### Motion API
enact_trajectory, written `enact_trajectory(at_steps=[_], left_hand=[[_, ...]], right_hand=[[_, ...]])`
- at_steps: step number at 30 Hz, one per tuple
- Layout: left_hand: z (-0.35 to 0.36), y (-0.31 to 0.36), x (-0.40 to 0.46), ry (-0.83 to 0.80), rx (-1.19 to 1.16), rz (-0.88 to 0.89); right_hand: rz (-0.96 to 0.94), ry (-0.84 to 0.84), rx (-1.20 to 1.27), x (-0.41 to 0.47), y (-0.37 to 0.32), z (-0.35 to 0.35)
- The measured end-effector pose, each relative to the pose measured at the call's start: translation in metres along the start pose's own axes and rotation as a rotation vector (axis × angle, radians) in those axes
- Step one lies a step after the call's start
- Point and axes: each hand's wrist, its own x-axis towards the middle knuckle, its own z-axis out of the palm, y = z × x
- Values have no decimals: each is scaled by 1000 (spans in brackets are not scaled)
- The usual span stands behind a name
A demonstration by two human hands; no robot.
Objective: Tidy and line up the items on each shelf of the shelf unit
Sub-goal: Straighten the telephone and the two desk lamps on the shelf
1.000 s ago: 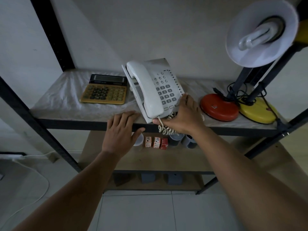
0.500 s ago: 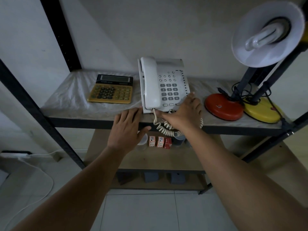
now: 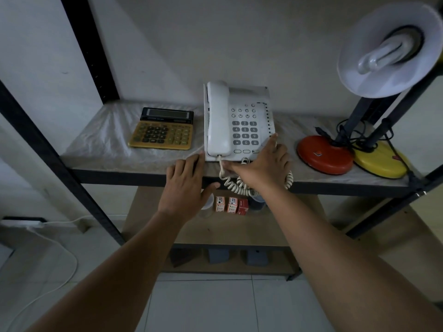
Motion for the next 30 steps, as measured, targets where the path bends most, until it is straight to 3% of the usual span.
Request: enact_trajectory(at_steps=[12,30], left_hand=[[-2,2,-1,-13,5,-13],[-3,4,-3,-11,-7,-33]], right_hand=[[7,-56,46,7,-4,-2],[-18,39,-7,9,-4,2]])
